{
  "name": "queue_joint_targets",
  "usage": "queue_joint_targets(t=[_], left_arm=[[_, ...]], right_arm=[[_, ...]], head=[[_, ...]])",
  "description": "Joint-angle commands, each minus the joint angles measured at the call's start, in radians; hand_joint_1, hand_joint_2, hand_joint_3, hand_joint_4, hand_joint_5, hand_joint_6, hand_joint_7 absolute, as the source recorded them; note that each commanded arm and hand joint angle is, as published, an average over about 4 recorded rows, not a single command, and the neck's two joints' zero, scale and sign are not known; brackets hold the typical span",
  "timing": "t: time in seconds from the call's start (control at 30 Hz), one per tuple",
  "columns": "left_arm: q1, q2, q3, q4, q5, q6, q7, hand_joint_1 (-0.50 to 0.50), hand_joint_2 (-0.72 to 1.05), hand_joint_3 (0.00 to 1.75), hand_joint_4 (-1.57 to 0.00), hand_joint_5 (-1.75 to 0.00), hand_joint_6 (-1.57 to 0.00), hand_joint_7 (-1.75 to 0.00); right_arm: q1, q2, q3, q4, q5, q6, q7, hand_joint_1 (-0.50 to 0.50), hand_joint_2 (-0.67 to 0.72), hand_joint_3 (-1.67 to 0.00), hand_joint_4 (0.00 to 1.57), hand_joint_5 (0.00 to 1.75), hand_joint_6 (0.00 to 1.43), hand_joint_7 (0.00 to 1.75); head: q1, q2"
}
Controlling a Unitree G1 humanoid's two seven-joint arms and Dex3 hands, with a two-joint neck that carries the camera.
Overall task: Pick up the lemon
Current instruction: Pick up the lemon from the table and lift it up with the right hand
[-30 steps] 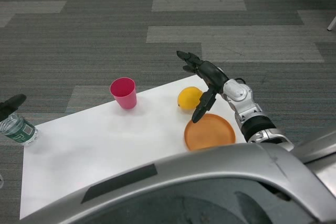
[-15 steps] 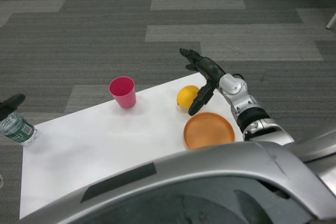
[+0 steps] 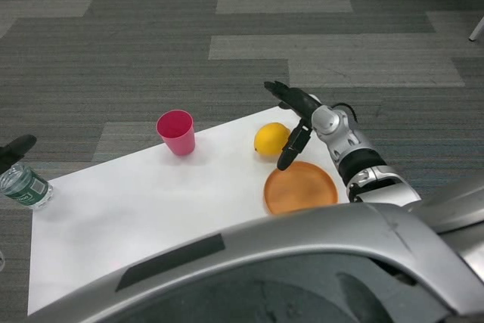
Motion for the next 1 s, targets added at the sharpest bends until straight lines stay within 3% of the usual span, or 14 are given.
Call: queue_joint_targets(t=[0.03,0.33,0.67,1.0], left_arm=[[-0.018,-0.003,0.009,0.001,0.002,-0.005,0.002,0.5,0.96,0.04,-0.07,0.0,0.0,0.0],[-0.018,-0.005,0.009,0.001,0.002,-0.005,0.002,0.5,0.96,0.09,-0.07,0.0,0.0,0.0],[-0.018,-0.006,0.008,0.001,0.002,-0.005,0.002,0.5,0.96,0.09,-0.07,0.0,0.0,0.0],[-0.02,-0.006,0.009,0.001,0.003,-0.005,0.002,0.5,0.96,0.09,-0.07,0.0,0.0,0.0]], right_arm=[[-0.021,0.003,-0.003,-0.016,-0.029,0.026,-0.007,0.2,0.15,-0.08,0.0,0.87,0.0,0.0],[-0.032,0.005,0.042,0.015,-0.074,0.033,-0.048,0.18,0.09,-0.08,0.0,0.97,0.0,0.0],[-0.082,0.029,0.059,0.163,-0.094,0.005,-0.196,0.17,0.01,-0.08,0.0,1.07,0.0,0.0],[-0.143,0.026,0.059,0.293,-0.096,-0.023,-0.279,0.16,-0.03,-0.08,0.0,1.07,0.0,0.0]], head=[[0.0,-0.002],[0.003,-0.006],[0.0,-0.008],[0.002,-0.012]])
